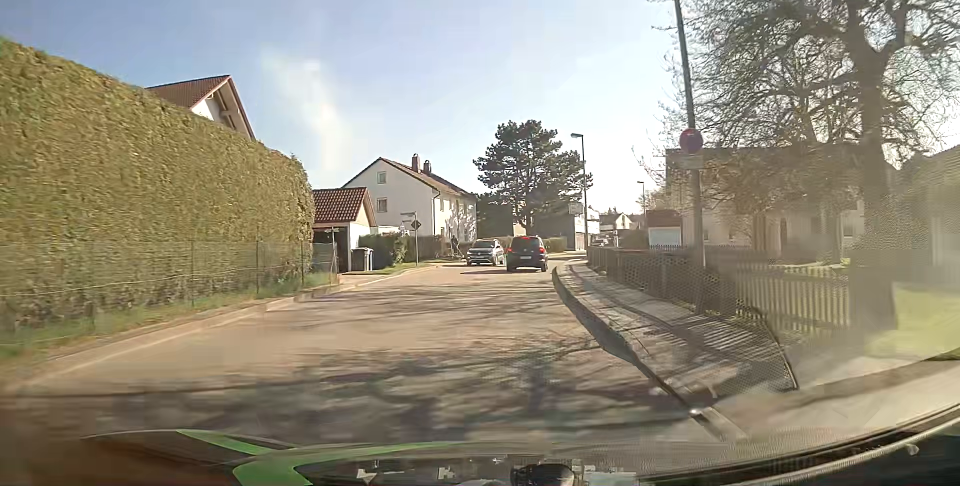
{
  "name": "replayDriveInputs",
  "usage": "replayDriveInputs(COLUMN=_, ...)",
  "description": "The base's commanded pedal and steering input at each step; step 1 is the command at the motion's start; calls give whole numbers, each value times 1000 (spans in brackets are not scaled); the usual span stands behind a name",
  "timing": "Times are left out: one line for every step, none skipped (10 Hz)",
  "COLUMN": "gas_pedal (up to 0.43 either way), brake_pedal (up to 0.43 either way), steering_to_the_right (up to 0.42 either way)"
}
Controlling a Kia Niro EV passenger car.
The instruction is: Follow the waypoints while adhering to traffic rules and regulations
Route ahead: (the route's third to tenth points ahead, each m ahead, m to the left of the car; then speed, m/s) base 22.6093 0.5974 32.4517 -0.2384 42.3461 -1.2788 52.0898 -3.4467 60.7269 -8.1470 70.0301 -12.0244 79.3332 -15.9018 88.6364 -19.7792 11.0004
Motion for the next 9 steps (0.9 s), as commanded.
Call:
replayDriveInputs(gas_pedal=0, brake_pedal=250, steering_to_the_right=2)
replayDriveInputs(gas_pedal=0, brake_pedal=250, steering_to_the_right=3)
replayDriveInputs(gas_pedal=0, brake_pedal=250, steering_to_the_right=3)
replayDriveInputs(gas_pedal=0, brake_pedal=250, steering_to_the_right=4)
replayDriveInputs(gas_pedal=0, brake_pedal=250, steering_to_the_right=8)
replayDriveInputs(gas_pedal=0, brake_pedal=250, steering_to_the_right=11)
replayDriveInputs(gas_pedal=0, brake_pedal=250, steering_to_the_right=11)
replayDriveInputs(gas_pedal=0, brake_pedal=256, steering_to_the_right=10)
replayDriveInputs(gas_pedal=0, brake_pedal=256, steering_to_the_right=10)
